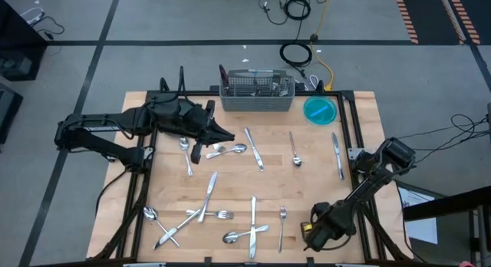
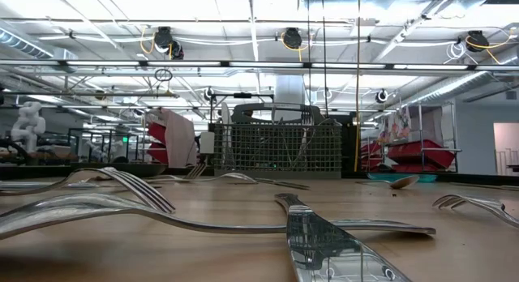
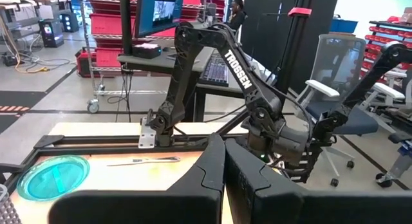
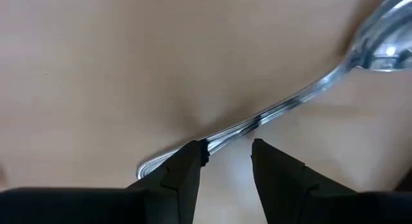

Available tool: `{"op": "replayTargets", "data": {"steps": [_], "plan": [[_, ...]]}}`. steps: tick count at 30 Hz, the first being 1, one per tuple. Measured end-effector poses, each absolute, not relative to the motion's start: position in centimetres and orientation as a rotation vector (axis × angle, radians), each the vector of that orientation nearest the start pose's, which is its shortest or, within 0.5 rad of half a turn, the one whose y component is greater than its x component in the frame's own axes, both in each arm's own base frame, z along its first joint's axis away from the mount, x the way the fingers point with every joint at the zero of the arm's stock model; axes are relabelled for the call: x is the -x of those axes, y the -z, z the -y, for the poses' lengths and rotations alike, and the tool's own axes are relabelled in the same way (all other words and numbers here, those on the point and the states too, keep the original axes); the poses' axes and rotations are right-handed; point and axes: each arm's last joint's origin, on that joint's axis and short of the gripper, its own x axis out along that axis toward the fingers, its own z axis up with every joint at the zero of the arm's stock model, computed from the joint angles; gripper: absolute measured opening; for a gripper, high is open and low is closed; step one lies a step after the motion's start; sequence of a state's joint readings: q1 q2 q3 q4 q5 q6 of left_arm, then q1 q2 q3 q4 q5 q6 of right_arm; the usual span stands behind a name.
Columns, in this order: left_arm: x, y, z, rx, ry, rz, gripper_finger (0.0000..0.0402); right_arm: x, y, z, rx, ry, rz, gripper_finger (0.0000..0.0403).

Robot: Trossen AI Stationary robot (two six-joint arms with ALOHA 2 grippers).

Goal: Sort silverware
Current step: Put the spoon into the silverware organizer

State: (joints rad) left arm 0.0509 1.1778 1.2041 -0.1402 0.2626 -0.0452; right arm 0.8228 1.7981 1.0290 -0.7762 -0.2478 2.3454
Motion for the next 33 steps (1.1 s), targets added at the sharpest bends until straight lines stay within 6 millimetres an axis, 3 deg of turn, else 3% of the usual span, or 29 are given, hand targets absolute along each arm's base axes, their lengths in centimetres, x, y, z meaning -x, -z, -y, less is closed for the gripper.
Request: {"op": "replayTargets", "data": {"steps": [4,11,17,23,27,33], "plan": [[-25.7,-40.3,-0.6,0.062,0.209,-0.118,0.0011,-20.0,-13.7,-21.1,-1.164,1.272,-1.452,0.0128],[-25.7,-40.3,-0.6,0.056,0.208,-0.117,0.0011,-21.8,-13.6,-19.0,-1.117,1.252,-1.316,0.0127],[-25.7,-40.3,-0.6,0.045,0.207,-0.116,0.0011,-24.4,-13.6,-16.8,-1.063,1.094,-1.207,0.0127],[-25.7,-40.3,-0.7,0.029,0.205,-0.114,0.0011,-26.7,-13.8,-14.1,-0.966,0.939,-1.236,0.0127],[-25.7,-40.3,-0.8,0.031,0.201,-0.114,0.0011,-28.3,-14.5,-12.6,-0.861,0.810,-1.256,0.0127],[-25.7,-40.3,-0.8,0.038,0.199,-0.118,0.0011,-29.5,-17.2,-11.1,-0.869,0.949,-1.233,0.0127]]}}
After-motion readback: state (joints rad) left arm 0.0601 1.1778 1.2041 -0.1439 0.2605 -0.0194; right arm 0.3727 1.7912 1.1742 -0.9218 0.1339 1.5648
